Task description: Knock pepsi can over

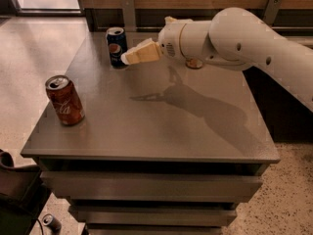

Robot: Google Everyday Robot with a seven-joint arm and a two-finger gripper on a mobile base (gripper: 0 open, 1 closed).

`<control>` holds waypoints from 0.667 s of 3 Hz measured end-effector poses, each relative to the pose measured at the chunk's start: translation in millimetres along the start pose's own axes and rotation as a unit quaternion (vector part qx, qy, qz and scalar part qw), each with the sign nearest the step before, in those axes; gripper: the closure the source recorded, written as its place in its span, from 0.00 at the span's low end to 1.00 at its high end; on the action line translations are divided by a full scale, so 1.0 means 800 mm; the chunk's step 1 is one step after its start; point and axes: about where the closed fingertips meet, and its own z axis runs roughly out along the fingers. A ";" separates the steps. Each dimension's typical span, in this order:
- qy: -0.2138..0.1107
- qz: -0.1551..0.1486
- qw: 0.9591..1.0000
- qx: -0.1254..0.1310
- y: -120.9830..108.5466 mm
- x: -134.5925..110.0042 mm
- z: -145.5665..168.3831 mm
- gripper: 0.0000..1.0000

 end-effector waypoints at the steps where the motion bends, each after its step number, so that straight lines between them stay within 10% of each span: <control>1: -0.008 0.007 1.000 0.000 -0.006 0.010 0.034 0.00; 2: -0.023 0.020 1.000 -0.003 -0.015 0.018 0.066 0.00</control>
Offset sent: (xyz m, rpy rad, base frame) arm 0.0750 0.0365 -0.0441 0.1200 0.0094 -0.0017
